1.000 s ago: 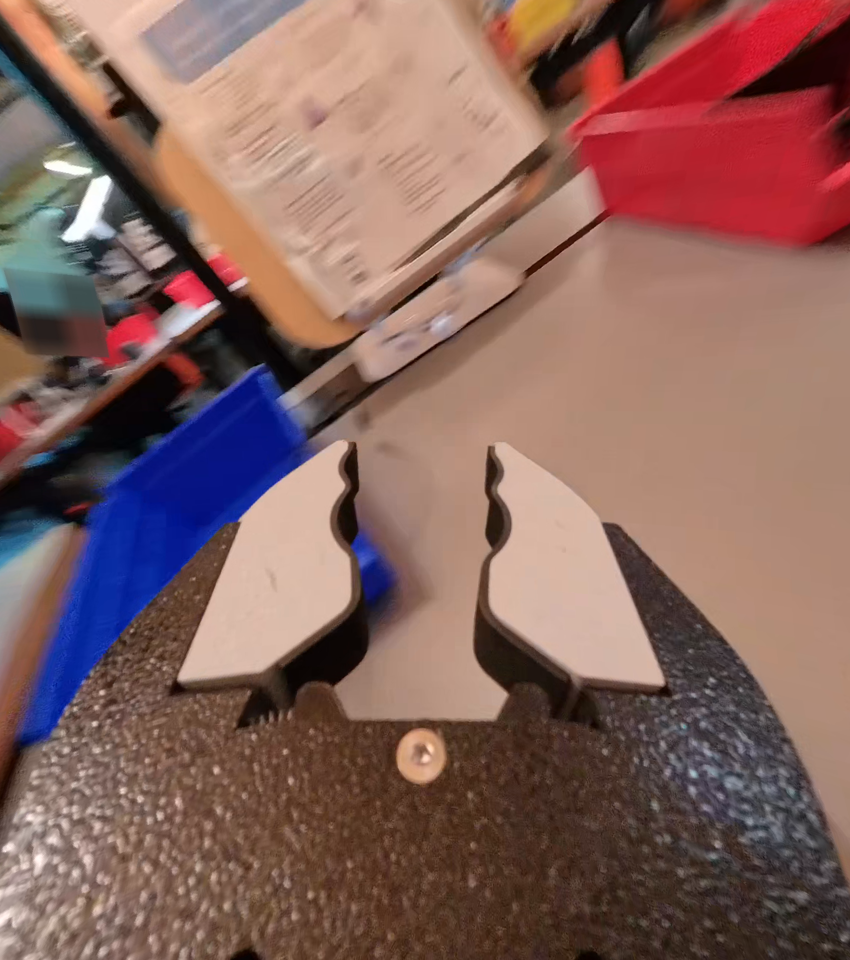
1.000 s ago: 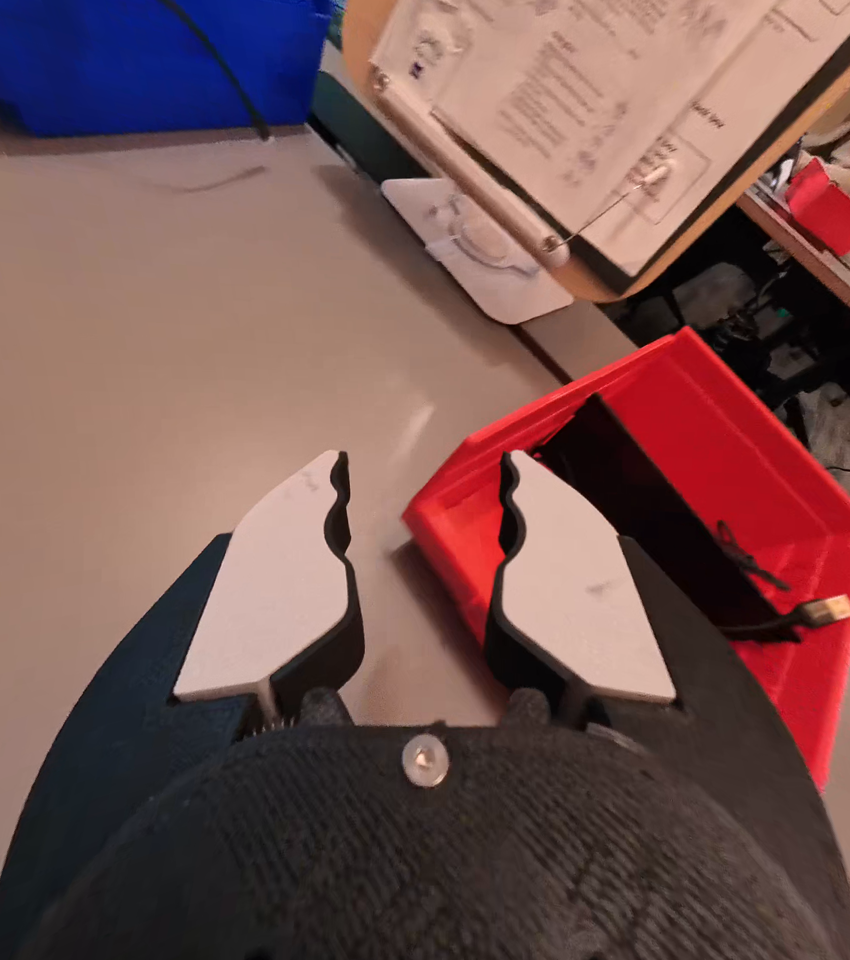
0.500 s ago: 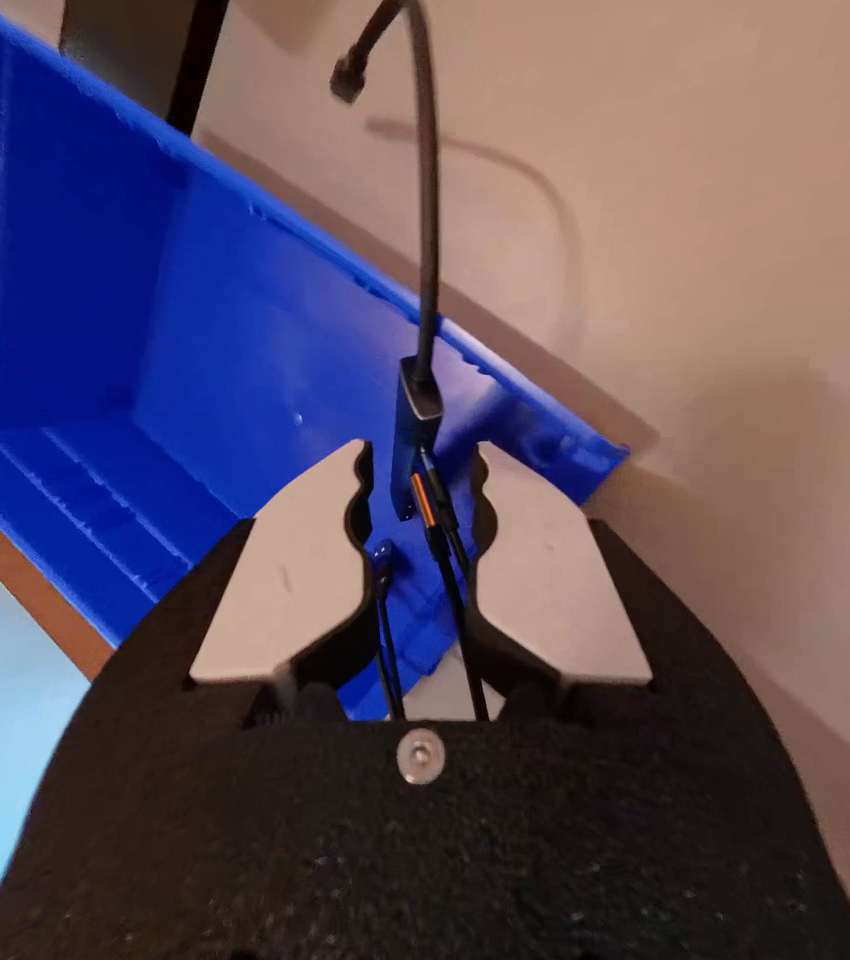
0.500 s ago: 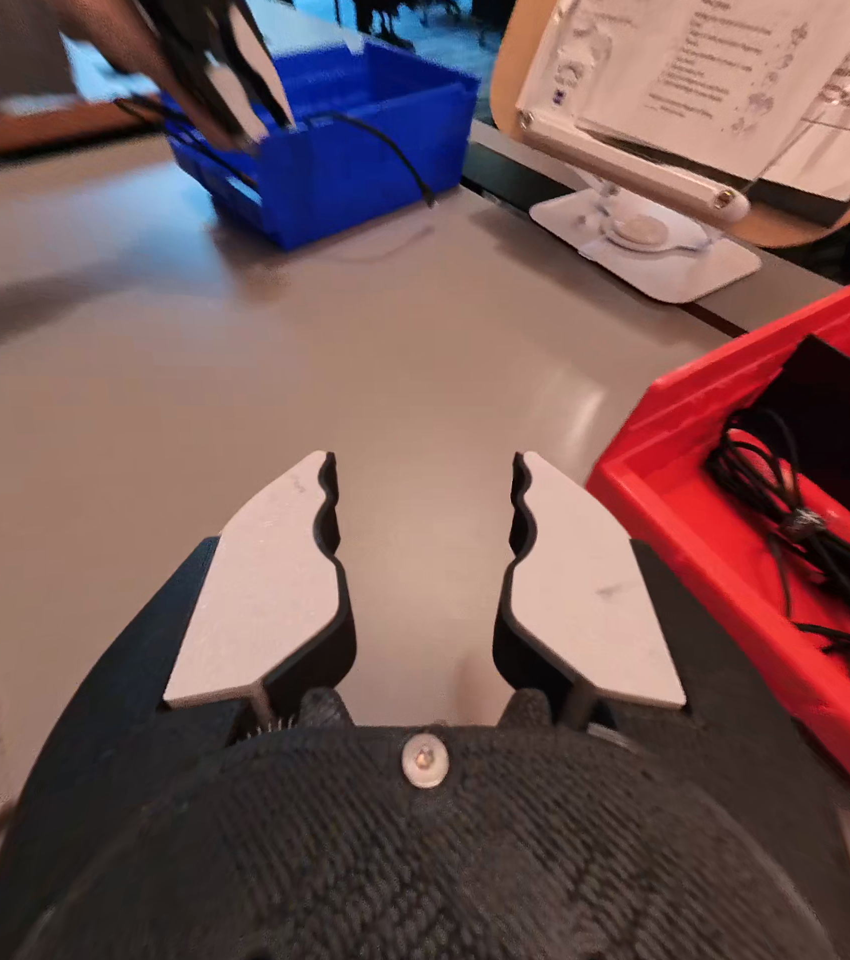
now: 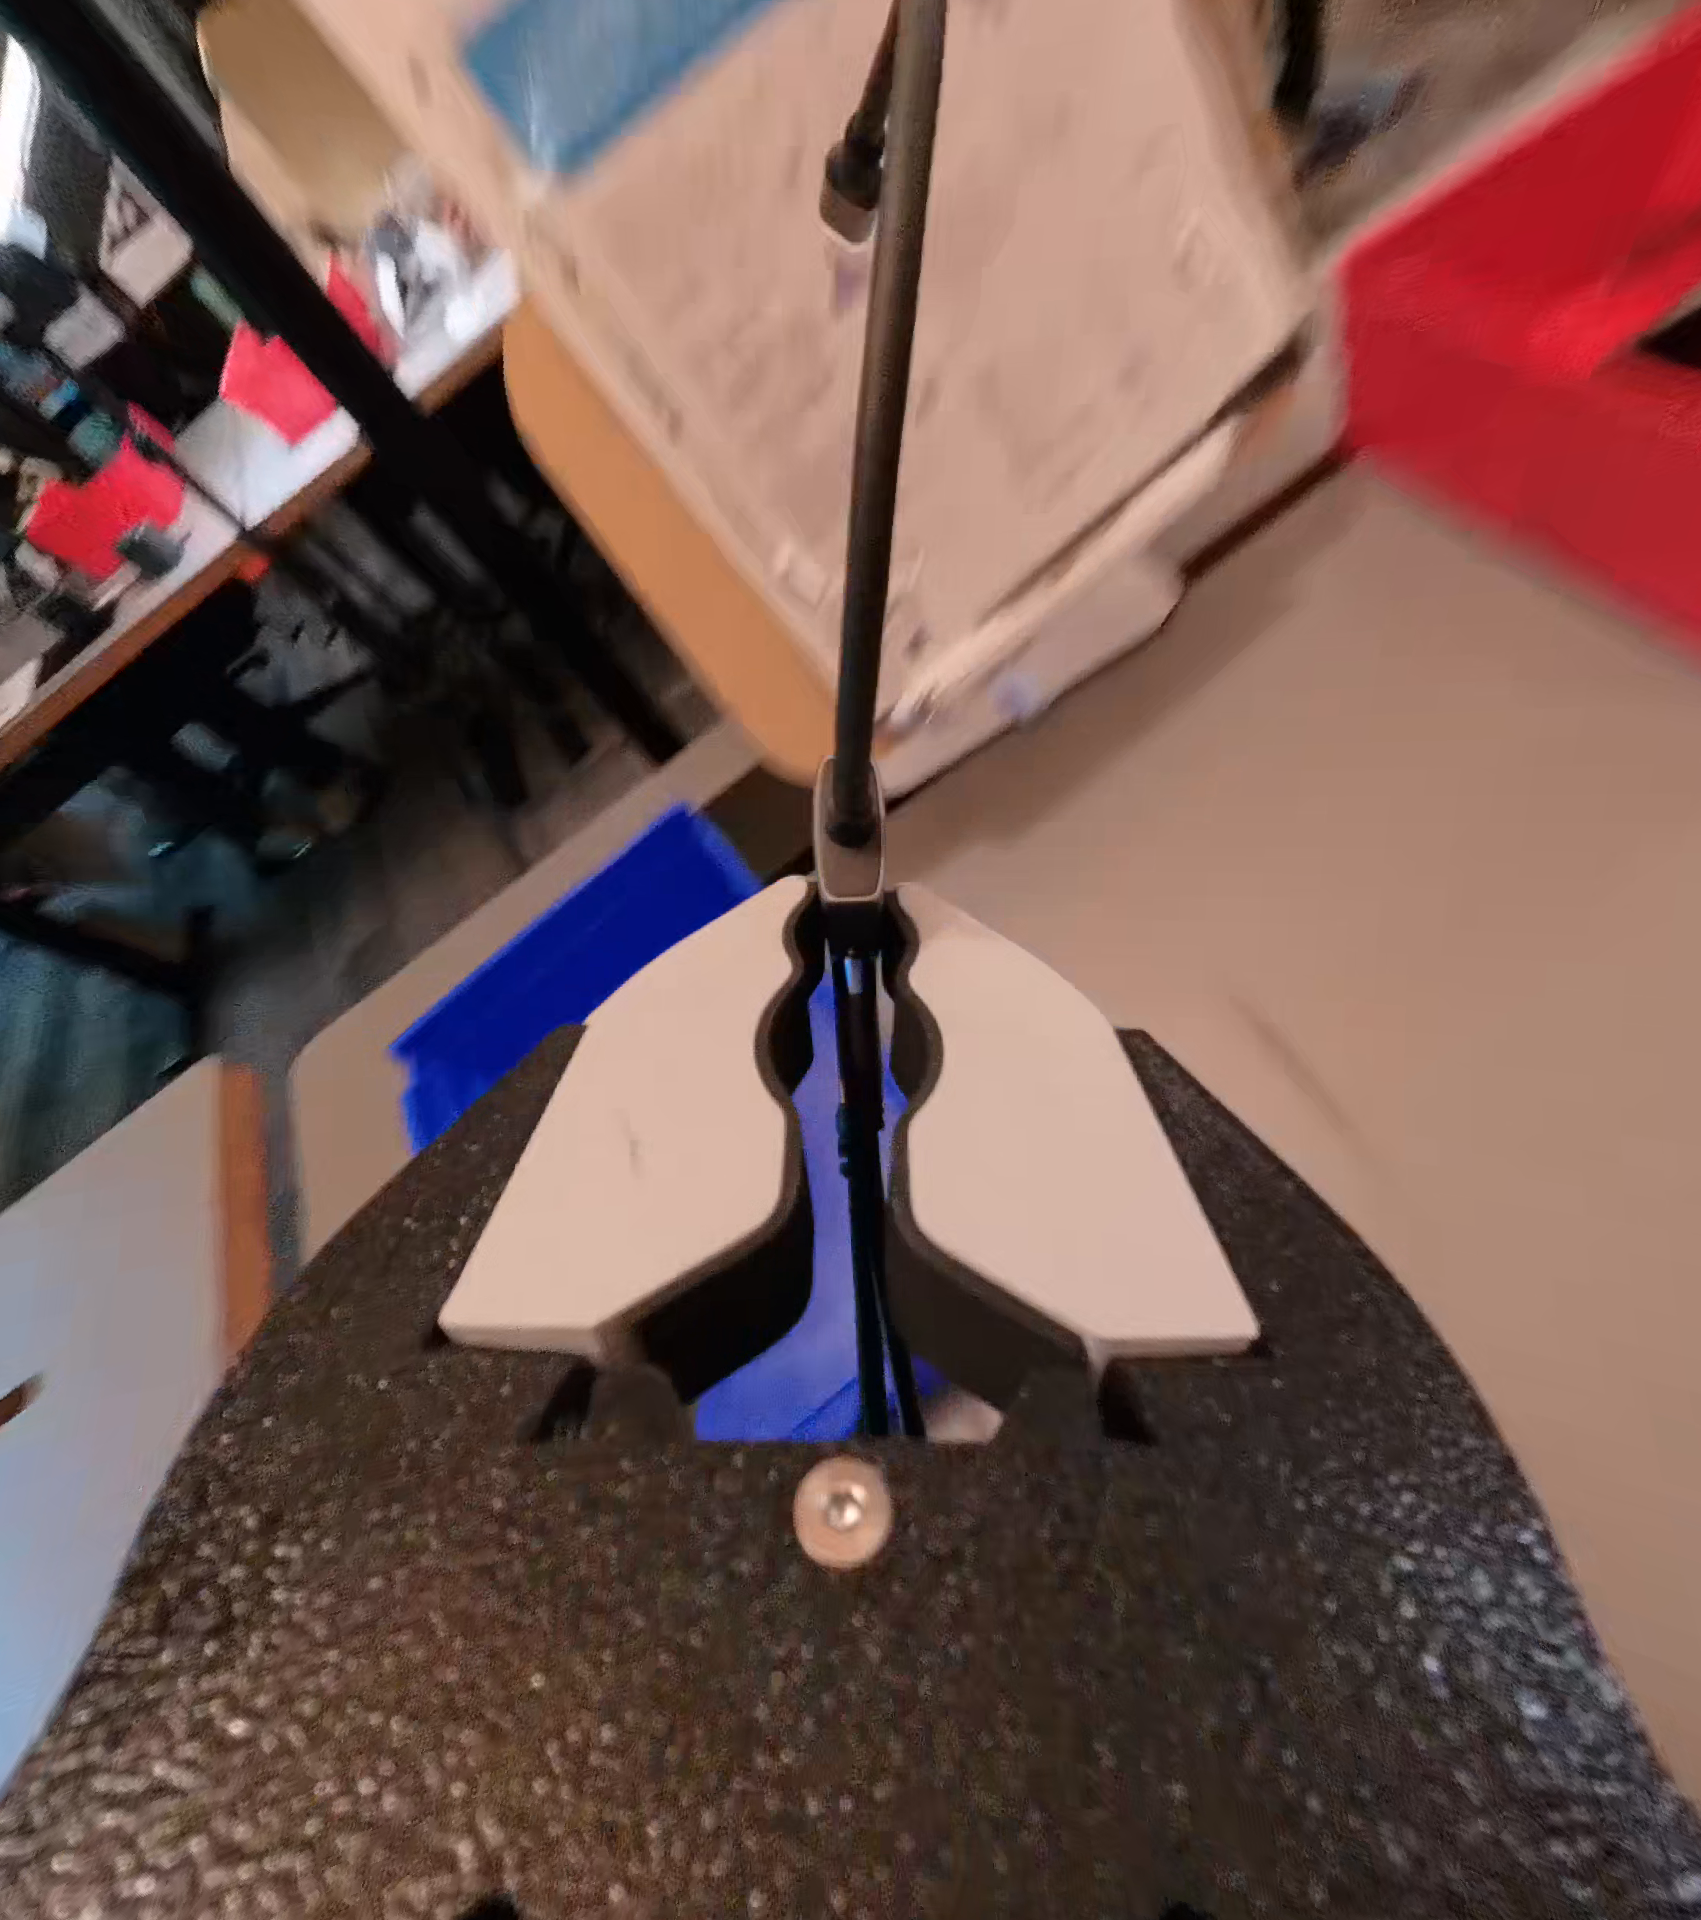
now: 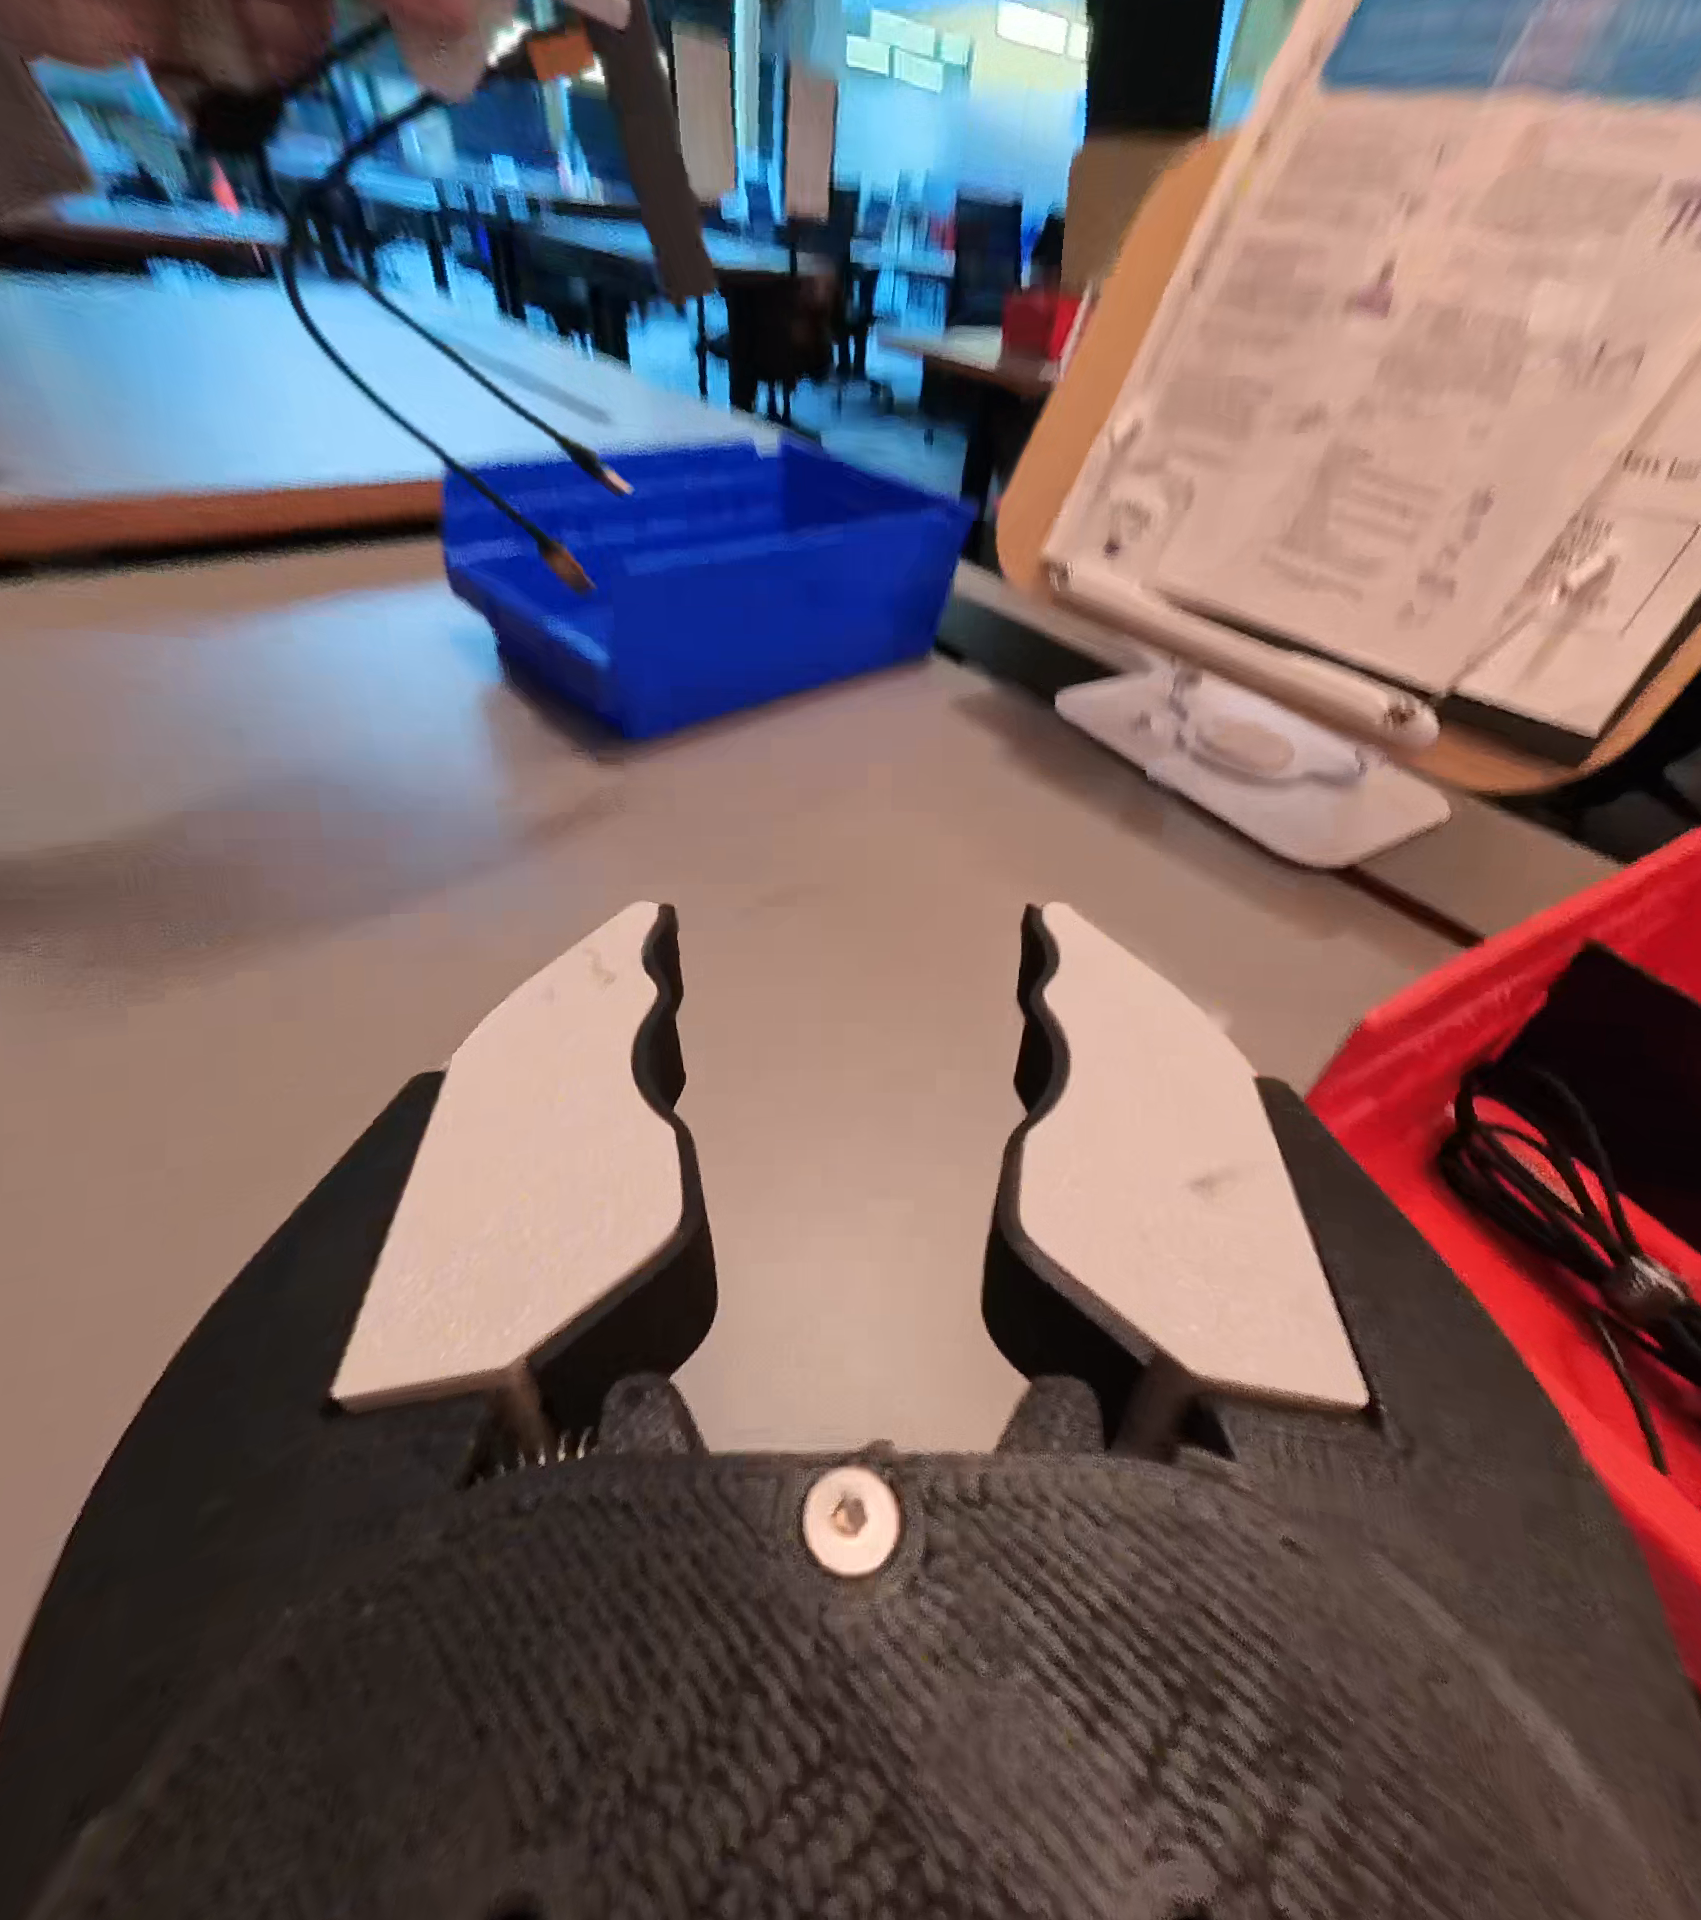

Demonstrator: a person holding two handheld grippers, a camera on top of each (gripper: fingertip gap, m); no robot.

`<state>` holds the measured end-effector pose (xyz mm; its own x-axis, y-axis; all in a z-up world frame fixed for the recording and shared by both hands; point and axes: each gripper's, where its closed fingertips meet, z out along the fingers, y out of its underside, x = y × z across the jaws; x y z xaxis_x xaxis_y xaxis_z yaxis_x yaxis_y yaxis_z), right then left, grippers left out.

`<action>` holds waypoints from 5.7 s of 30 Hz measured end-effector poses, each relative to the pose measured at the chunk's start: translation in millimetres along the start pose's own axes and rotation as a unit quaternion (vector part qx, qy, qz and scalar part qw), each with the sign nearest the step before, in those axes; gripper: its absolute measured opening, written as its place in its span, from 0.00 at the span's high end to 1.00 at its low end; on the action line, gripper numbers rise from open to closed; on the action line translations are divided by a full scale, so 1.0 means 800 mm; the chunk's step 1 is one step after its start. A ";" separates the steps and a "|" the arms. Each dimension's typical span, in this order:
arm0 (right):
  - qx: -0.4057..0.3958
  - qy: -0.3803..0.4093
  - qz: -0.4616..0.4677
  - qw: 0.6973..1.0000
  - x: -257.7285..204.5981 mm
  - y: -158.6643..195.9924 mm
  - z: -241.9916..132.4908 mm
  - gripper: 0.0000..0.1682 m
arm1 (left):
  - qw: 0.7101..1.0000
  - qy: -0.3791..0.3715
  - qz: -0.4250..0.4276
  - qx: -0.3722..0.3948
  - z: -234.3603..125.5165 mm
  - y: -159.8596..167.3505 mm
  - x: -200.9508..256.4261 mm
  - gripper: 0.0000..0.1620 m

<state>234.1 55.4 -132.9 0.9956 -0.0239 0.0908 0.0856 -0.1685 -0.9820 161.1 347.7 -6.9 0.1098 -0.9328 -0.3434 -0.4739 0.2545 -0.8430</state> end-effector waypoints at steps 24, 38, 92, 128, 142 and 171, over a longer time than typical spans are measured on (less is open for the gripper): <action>0.190 -0.053 -0.176 0.964 -0.068 -0.046 -0.010 0.81 | 0.692 0.509 -0.493 0.139 -0.045 -0.020 0.340 0.94; 0.206 -0.079 -0.162 0.962 -0.077 -0.042 -0.008 0.85 | 0.649 0.537 -0.529 0.102 -0.035 -0.009 0.368 0.94; 0.162 -0.339 0.044 0.926 -0.079 0.017 -0.032 0.86 | 0.894 0.422 0.077 0.133 -0.024 0.071 0.397 0.71; 0.068 -0.153 0.077 0.983 -0.003 0.010 -0.017 0.65 | 0.961 0.220 -0.045 0.163 0.022 0.092 0.336 0.86; 0.032 -0.125 0.089 0.988 -0.068 0.036 0.053 0.91 | 0.970 0.108 -0.125 0.176 0.029 0.114 0.311 0.86; 0.097 0.018 -0.039 0.994 -0.093 0.013 0.098 0.89 | 0.956 0.121 -0.212 0.165 0.003 0.135 0.292 0.86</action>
<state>163.8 132.6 -162.6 0.9838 -0.0542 0.1710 0.1724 0.0213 -0.9848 137.6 157.9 -179.0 0.0058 -0.9915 0.1302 -0.1257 -0.1299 -0.9835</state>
